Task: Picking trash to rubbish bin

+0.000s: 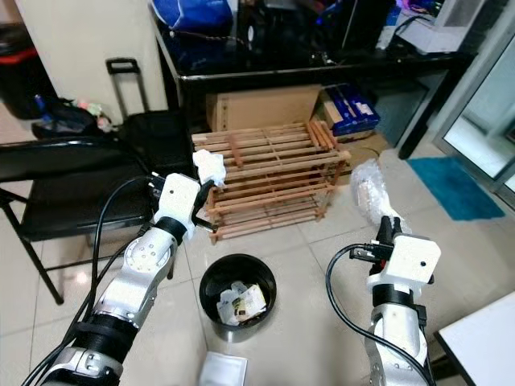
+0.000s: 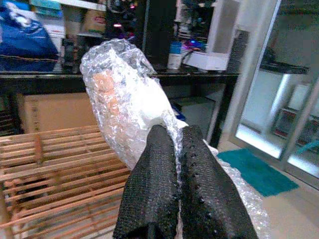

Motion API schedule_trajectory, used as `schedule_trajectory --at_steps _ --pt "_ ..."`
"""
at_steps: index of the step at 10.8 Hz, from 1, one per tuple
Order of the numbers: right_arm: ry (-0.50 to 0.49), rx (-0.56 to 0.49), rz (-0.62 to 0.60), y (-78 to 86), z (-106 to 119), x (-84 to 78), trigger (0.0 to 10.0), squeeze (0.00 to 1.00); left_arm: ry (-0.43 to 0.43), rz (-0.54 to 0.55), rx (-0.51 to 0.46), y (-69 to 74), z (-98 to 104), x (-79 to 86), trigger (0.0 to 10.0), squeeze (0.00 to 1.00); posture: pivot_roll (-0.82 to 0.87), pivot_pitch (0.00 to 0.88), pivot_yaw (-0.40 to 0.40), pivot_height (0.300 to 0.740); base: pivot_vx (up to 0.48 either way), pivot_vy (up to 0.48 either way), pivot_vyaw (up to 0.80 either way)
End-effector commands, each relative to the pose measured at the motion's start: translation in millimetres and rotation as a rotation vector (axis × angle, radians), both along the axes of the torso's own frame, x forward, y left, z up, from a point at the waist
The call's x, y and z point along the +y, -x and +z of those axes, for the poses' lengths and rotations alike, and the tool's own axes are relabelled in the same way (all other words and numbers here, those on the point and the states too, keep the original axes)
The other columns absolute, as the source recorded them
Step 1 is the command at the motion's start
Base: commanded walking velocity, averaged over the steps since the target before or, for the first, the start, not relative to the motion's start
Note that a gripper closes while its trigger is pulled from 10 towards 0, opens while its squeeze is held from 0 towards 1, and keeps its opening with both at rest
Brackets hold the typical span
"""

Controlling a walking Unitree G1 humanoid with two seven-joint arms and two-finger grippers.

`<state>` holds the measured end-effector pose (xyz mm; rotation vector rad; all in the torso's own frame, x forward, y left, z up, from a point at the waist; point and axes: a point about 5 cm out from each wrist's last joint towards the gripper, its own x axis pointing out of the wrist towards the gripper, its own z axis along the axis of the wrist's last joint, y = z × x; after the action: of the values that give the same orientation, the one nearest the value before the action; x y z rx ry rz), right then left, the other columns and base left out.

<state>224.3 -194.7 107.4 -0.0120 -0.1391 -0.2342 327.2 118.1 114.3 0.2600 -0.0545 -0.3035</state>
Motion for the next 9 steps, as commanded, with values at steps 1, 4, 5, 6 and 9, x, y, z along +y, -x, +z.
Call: schedule_trajectory --at_steps 1,4,5,6,9 --pt "0.001 -0.005 -0.007 1.0 1.0 -1.4 10.0 0.0 0.006 -0.007 0.002 0.0 1.3 -0.5 10.0 0.0 0.15 0.048 -0.07 0.74 0.0 0.0 0.0" --pt "0.001 0.002 -0.01 3.3 -1.1 -1.7 10.0 0.0 0.001 -0.023 0.007 -0.4 1.0 -1.9 10.0 0.0 0.14 0.048 -0.062 0.74 0.313 0.0 0.0" --pt "0.001 0.001 -0.013 3.4 -1.0 -2.3 10.0 0.0 0.001 -0.025 0.008 -0.6 1.0 -1.9 10.0 0.0 0.14 0.047 -0.061 0.74 0.341 0.0 0.0" --pt "0.003 0.0 -0.012 3.8 -0.7 -2.2 10.0 0.0 0.0 -0.027 0.008 -1.4 1.3 -2.5 10.0 0.0 0.14 0.047 -0.061 0.74 0.36 0.0 0.0" --pt "0.009 -0.006 -0.009 2.4 0.9 -3.2 10.0 0.0 0.0 -0.029 0.007 -2.6 1.5 -2.5 10.0 0.0 0.14 0.038 -0.066 0.74 0.385 0.0 0.0"
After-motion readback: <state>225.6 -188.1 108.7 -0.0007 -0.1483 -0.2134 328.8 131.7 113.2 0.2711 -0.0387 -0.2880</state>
